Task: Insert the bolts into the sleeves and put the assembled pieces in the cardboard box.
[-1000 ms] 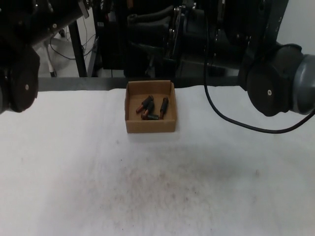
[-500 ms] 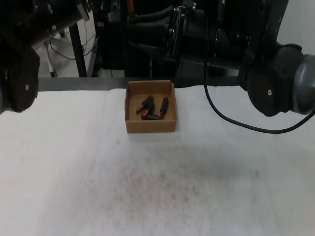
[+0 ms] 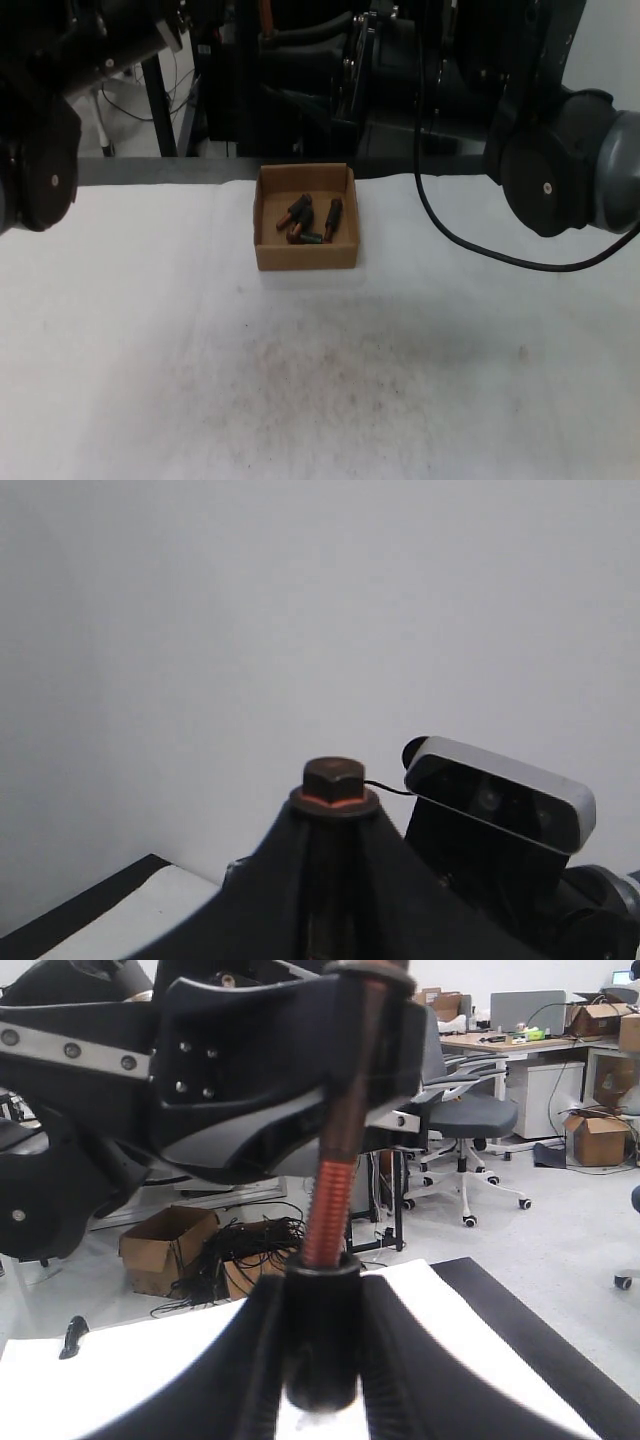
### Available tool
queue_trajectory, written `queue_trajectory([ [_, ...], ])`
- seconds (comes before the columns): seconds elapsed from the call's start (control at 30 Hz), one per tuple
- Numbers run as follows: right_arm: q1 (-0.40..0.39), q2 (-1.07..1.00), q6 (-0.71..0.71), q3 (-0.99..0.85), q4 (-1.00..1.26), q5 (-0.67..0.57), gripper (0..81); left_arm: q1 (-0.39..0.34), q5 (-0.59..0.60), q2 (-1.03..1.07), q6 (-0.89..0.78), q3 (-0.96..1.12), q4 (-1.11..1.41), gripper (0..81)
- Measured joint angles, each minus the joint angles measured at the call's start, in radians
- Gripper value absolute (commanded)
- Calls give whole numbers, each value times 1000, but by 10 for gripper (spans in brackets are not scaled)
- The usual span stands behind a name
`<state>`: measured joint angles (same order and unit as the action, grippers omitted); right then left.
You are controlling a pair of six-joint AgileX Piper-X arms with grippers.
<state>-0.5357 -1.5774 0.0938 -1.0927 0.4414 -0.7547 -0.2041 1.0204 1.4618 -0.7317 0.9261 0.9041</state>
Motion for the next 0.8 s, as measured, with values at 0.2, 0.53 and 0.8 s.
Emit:
queue_trajectory([
  [0.2, 0, -4, 3, 3, -9, -4, 8, 2, 59, 0, 105, -1, -112, 2],
  [0.53, 0, -8, 3, 4, -24, -4, 8, 2, 73, 0, 160, -1, -141, 30],
  [0.8, 0, -8, 3, 1, -4, -1, 8, 3, 135, 0, 130, -1, -161, 436],
])
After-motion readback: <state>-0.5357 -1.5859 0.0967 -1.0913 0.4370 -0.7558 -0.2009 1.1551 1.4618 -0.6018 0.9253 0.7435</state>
